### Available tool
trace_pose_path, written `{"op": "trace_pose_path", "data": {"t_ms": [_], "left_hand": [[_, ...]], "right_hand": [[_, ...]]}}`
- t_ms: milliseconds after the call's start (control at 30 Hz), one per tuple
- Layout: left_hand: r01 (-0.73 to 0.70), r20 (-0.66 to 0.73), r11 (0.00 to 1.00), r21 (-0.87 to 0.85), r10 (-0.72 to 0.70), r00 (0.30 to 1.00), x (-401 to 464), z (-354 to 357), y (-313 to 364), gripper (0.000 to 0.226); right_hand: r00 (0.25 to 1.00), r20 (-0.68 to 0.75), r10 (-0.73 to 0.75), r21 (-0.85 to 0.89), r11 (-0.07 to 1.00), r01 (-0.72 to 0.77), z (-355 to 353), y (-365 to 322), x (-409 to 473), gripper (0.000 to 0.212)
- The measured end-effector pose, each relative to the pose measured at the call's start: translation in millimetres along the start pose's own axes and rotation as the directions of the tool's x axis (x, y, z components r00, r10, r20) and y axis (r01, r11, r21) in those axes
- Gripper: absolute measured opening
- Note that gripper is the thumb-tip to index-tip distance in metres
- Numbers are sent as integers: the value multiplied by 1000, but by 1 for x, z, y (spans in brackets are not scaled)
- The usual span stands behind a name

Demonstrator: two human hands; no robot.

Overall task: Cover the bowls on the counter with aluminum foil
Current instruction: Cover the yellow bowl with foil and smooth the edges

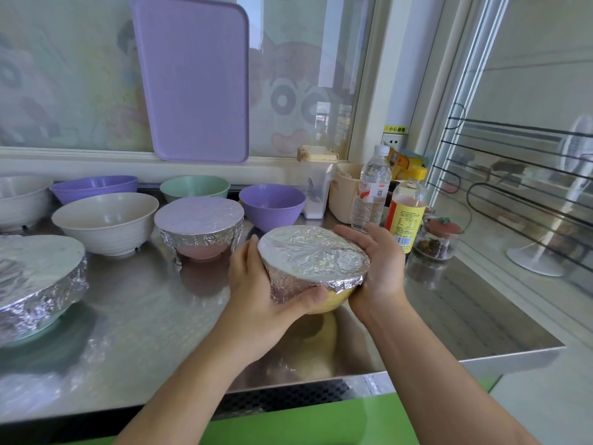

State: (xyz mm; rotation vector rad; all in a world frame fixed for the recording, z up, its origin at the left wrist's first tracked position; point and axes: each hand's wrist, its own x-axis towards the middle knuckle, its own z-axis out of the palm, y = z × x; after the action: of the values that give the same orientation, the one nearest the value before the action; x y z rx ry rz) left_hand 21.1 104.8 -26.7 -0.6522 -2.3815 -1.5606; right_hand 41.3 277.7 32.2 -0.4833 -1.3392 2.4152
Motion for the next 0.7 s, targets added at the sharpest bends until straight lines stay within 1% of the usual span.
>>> {"op": "trace_pose_path", "data": {"t_ms": [33,67,133,167,233,333,367,400,433,467,500,533,567,600,633,700], "left_hand": [[1,26,1000,3,-1,1000,0,-2,1,123],[4,53,1000,-16,-3,999,-1,-3,0,114],[19,77,997,-76,-13,997,1,-4,-4,94],[19,85,993,-114,-9,996,1,-5,-6,88],[26,117,971,-239,3,993,-5,-2,-8,85],[89,204,922,-376,-11,979,-5,-4,-4,94],[110,210,897,-429,-19,978,-2,-3,2,93],[154,184,852,-501,-69,981,3,-2,8,81],[224,147,766,-603,-169,974,11,-1,14,60],[264,123,669,-695,-251,960,14,1,17,50],[282,92,600,-748,-327,940,13,6,21,54],[274,47,558,-783,-386,921,13,12,21,59],[267,-4,553,-789,-439,898,11,17,23,61],[258,-61,574,-777,-476,877,9,22,20,61],[241,-133,592,-769,-517,845,3,25,17,60],[183,-262,592,-785,-585,768,5,29,18,57]], "right_hand": [[1000,-6,-8,0,1000,8,-1,1,1,53],[1000,-9,-14,4,1000,14,-2,3,3,52],[1000,-15,-19,11,1000,19,-5,8,4,50],[1000,-16,-17,14,1000,17,-6,11,4,50],[1000,-12,-12,21,1000,13,-7,15,4,49],[1000,-21,-21,48,999,22,-7,18,7,50],[1000,-25,-20,60,998,21,-6,18,8,50],[1000,-25,-16,72,997,18,-6,18,9,51],[1000,-26,-13,86,996,15,-6,19,9,52],[999,-36,-11,98,995,14,-6,21,10,52],[999,-46,-8,105,994,13,-5,23,10,52],[998,-55,-7,110,994,13,-4,25,9,52],[998,-63,-5,116,993,13,-2,28,7,51],[997,-72,-1,125,992,10,0,32,6,51],[997,-76,0,136,991,11,3,35,4,50],[998,-70,-5,144,989,15,8,38,-1,49]]}}
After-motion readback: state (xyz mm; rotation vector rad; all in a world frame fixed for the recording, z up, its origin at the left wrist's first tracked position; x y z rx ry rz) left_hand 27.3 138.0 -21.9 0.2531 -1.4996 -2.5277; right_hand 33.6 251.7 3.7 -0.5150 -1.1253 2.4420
